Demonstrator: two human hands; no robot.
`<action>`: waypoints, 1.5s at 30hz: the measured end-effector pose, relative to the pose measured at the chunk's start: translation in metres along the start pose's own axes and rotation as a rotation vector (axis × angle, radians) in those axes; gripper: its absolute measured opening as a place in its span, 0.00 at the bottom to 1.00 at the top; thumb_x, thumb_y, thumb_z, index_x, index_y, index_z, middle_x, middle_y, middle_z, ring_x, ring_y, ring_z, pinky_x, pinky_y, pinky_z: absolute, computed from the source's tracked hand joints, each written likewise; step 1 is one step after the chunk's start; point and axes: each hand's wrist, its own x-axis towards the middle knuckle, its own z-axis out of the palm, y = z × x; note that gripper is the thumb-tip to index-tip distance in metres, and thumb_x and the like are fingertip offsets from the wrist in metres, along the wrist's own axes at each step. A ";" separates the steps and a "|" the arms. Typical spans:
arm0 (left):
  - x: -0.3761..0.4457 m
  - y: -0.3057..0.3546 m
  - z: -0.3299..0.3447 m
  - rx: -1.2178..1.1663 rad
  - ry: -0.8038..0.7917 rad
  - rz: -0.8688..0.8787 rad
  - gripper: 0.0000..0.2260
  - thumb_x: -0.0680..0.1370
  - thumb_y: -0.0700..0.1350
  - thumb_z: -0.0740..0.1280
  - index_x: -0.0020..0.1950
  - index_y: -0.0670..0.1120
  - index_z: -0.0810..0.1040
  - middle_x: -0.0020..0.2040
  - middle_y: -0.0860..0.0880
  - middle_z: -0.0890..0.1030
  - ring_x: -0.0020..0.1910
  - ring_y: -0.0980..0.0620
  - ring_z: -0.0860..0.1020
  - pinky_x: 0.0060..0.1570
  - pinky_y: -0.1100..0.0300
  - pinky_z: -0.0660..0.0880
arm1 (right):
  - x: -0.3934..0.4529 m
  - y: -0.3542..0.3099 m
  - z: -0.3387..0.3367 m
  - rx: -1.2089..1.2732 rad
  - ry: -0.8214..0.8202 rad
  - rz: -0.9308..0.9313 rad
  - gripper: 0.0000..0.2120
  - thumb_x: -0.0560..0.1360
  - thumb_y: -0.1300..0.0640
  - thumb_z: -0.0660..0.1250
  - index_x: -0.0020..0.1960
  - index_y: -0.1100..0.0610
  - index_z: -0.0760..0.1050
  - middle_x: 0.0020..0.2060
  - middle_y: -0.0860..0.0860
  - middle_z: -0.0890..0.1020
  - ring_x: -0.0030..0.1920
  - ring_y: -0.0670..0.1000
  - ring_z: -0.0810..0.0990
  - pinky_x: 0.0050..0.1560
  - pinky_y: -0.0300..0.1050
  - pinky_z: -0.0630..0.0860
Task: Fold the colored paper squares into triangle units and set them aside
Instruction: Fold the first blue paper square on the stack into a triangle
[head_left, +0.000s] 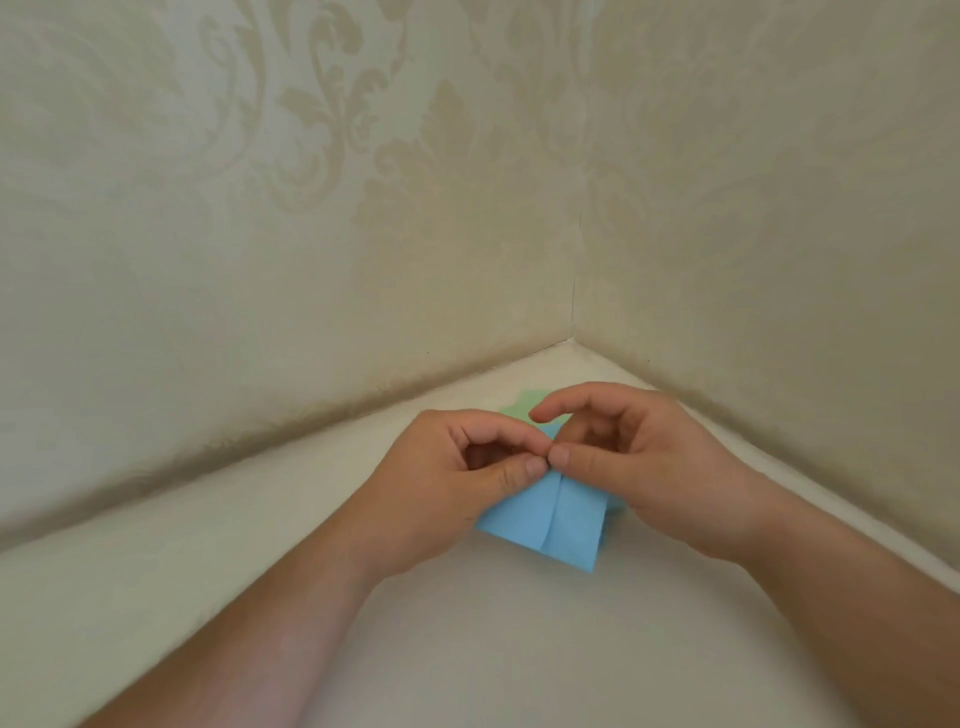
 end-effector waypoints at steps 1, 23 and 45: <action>0.000 0.000 0.000 0.005 0.019 0.004 0.05 0.76 0.44 0.74 0.50 0.50 0.88 0.48 0.47 0.87 0.49 0.52 0.84 0.53 0.56 0.79 | 0.000 0.001 0.000 -0.013 0.015 -0.004 0.13 0.77 0.64 0.73 0.54 0.47 0.83 0.38 0.54 0.82 0.41 0.52 0.78 0.45 0.50 0.74; 0.006 -0.004 -0.003 -0.191 0.100 0.021 0.19 0.71 0.33 0.69 0.58 0.51 0.83 0.58 0.46 0.85 0.50 0.48 0.84 0.57 0.51 0.81 | 0.008 0.001 0.003 0.128 0.320 -0.031 0.13 0.79 0.67 0.68 0.42 0.52 0.83 0.37 0.46 0.83 0.37 0.46 0.79 0.36 0.38 0.75; 0.007 -0.003 -0.002 -0.182 0.285 -0.013 0.07 0.81 0.42 0.70 0.55 0.51 0.85 0.50 0.48 0.86 0.49 0.49 0.84 0.54 0.47 0.79 | 0.004 0.009 0.004 -0.076 0.102 -0.103 0.09 0.75 0.56 0.72 0.47 0.46 0.74 0.41 0.49 0.82 0.41 0.61 0.79 0.47 0.65 0.78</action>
